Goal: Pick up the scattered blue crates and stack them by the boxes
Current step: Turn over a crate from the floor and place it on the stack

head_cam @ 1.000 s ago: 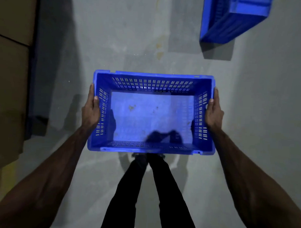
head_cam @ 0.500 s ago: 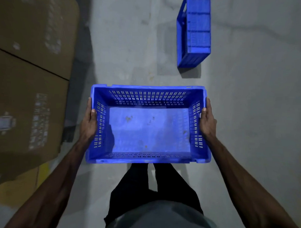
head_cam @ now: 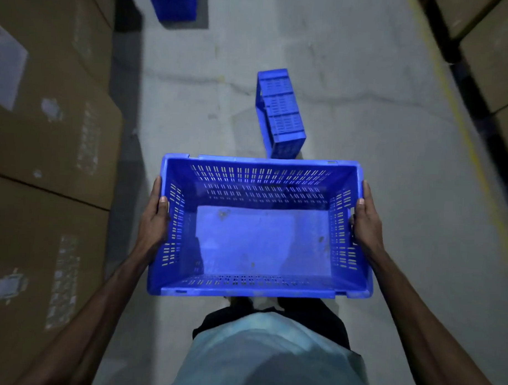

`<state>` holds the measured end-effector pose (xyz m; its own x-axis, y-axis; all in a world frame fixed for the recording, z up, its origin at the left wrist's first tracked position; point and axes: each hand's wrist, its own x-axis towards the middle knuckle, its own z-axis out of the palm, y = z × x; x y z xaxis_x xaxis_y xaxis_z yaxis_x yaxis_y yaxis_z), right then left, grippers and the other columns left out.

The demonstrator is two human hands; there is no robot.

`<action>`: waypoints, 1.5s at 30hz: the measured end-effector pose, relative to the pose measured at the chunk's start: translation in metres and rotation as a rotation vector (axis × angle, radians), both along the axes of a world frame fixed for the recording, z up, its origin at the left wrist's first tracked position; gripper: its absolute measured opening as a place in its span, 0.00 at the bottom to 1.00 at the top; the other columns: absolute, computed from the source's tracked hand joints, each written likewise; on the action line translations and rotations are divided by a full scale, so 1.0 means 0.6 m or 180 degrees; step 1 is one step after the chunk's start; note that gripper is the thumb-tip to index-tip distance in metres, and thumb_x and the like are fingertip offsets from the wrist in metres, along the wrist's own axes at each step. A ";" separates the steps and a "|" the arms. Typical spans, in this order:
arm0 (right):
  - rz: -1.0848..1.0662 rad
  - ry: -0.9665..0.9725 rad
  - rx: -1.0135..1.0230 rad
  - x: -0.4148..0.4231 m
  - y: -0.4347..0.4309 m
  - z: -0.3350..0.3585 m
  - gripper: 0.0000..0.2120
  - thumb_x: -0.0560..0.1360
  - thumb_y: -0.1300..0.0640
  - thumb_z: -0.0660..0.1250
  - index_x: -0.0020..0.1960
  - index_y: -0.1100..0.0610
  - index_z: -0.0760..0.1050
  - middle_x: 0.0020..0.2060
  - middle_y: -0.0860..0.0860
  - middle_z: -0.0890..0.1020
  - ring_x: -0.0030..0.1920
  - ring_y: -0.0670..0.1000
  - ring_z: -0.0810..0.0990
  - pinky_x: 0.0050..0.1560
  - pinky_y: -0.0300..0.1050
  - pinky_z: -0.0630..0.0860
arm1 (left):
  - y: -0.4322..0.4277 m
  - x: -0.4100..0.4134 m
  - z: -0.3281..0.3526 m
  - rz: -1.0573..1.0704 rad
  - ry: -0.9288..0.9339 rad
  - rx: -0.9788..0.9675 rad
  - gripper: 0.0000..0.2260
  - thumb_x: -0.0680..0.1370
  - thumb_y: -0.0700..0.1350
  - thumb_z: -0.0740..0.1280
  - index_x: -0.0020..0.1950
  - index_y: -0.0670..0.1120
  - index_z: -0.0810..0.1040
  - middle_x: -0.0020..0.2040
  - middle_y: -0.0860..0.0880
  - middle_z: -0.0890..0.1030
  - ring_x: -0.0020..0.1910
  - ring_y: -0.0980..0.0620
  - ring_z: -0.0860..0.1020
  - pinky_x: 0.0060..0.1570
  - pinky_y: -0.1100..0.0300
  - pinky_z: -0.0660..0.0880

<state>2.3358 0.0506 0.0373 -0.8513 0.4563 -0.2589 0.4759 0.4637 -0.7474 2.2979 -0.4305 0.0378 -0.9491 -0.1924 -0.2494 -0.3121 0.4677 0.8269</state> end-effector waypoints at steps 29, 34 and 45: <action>-0.0920 0.0515 -0.0957 -0.207 0.862 0.092 0.21 0.86 0.46 0.54 0.69 0.20 0.57 0.32 0.51 0.70 0.22 0.46 0.61 0.23 0.36 0.61 | 0.912 -0.406 0.078 -0.0550 -0.0041 0.1014 0.22 0.87 0.49 0.57 0.76 0.72 0.63 0.34 0.46 0.69 0.24 0.56 0.61 0.23 0.66 0.60; -0.0904 0.0435 -0.0975 -0.353 0.974 0.077 0.21 0.86 0.46 0.53 0.73 0.24 0.58 0.32 0.51 0.66 0.23 0.45 0.59 0.26 0.36 0.59 | 1.022 -0.543 0.042 -0.0423 -0.0151 0.1081 0.21 0.87 0.50 0.57 0.73 0.76 0.64 0.34 0.46 0.66 0.26 0.55 0.58 0.26 0.65 0.58; -0.0691 0.0499 -0.0882 -0.806 1.213 0.142 0.20 0.83 0.39 0.55 0.72 0.21 0.57 0.31 0.49 0.64 0.24 0.46 0.58 0.29 0.40 0.59 | 1.251 -0.954 0.068 -0.0239 -0.0047 0.1273 0.21 0.87 0.50 0.57 0.73 0.75 0.64 0.32 0.48 0.60 0.25 0.56 0.55 0.25 0.67 0.56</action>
